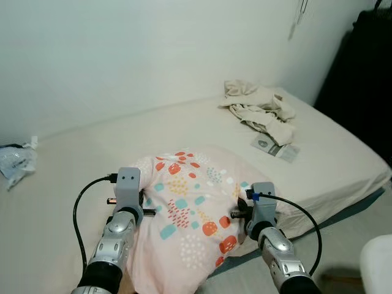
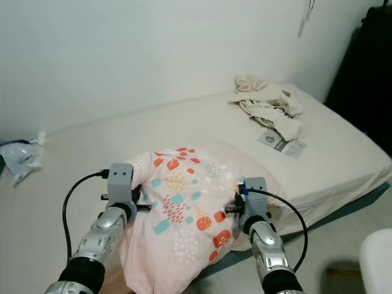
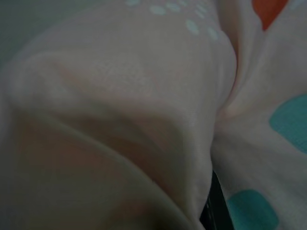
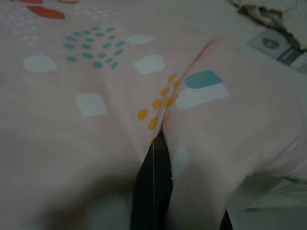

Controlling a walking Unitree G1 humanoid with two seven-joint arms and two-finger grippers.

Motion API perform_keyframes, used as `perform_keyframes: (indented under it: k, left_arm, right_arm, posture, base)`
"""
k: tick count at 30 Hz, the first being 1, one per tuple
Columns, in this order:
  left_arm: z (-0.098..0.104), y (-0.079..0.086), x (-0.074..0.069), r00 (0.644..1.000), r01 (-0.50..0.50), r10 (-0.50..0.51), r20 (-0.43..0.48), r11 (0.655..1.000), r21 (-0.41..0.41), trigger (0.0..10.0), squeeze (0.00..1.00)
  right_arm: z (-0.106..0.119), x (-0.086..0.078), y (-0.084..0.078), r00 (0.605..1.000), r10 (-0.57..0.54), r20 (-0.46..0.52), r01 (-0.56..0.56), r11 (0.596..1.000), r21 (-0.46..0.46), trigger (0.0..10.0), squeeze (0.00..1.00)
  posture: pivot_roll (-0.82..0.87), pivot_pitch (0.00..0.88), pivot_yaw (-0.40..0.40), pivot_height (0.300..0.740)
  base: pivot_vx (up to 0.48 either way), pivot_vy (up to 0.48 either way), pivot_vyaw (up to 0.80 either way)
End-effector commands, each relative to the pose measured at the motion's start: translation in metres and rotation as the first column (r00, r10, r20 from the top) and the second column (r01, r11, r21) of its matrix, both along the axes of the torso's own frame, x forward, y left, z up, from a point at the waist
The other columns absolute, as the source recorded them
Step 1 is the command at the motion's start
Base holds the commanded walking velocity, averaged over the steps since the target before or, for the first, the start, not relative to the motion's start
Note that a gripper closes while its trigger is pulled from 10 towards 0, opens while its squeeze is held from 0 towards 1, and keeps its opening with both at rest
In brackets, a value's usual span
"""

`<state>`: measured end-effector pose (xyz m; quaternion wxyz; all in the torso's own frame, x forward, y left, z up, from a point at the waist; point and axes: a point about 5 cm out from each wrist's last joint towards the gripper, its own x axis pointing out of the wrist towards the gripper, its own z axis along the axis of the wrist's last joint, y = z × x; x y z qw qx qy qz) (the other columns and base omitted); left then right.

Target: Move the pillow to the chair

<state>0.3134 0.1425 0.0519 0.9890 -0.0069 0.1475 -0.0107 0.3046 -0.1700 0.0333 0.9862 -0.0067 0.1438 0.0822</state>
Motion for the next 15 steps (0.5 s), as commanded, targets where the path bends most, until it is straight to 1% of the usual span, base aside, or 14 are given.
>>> perform_keyframes:
  k: [1, 4, 6, 9, 11, 15]
  left_arm:
    - [0.001, -0.004, -0.003, 1.0, -0.002, 0.002, 0.027, 1.0, -0.002, 10.0, 0.0]
    - [-0.003, -0.002, -0.009, 0.999, -0.02, 0.02, 0.025, 1.0, 0.003, 10.0, 0.0]
    - [-0.003, 0.0, -0.01, 0.999, -0.029, 0.028, 0.029, 1.0, 0.008, 10.0, 0.0]
    - [-0.003, 0.003, -0.01, 0.999, -0.033, 0.032, 0.032, 0.999, 0.015, 10.0, 0.0]
    - [-0.002, 0.006, -0.008, 0.999, -0.034, 0.032, 0.035, 0.999, 0.031, 10.0, 0.0]
    - [-0.001, 0.007, -0.008, 0.999, -0.023, 0.021, 0.038, 0.998, 0.057, 10.0, 0.0]
  right_arm:
    - [0.002, 0.005, 0.003, 0.999, 0.043, -0.009, -0.043, 0.999, -0.022, 10.0, 0.0]
    - [0.003, 0.008, 0.004, 0.998, 0.055, -0.013, -0.055, 0.998, -0.031, 10.0, 0.0]
    - [0.003, 0.008, 0.005, 0.998, 0.057, -0.014, -0.057, 0.998, -0.029, 10.0, 0.0]
    - [0.002, 0.007, 0.006, 0.998, 0.059, -0.016, -0.059, 0.998, -0.027, 10.0, 0.0]
    - [-0.001, 0.004, 0.009, 0.998, 0.052, -0.022, -0.052, 0.998, -0.022, 10.0, 0.0]
    - [-0.005, 0.001, 0.009, 0.999, 0.032, -0.024, -0.033, 0.999, -0.012, 10.0, 0.0]
  posture:
    - [-0.02, 0.036, -0.064, 0.74]
    - [-0.01, 0.038, -0.069, 0.74]
    - [0.0, 0.041, -0.069, 0.74]
    - [0.0, 0.041, -0.062, 0.74]
    - [0.0, 0.039, -0.042, 0.74]
    - [-0.01, 0.038, -0.024, 0.74]
  base:
    - [0.0, 0.0, 0.0]
    - [0.0, 0.0, 0.0]
    - [0.0, 0.0, 0.0]
    - [0.0, 0.0, 0.0]
    - [0.0, 0.0, 0.0]
    - [0.0, 0.0, 0.0]
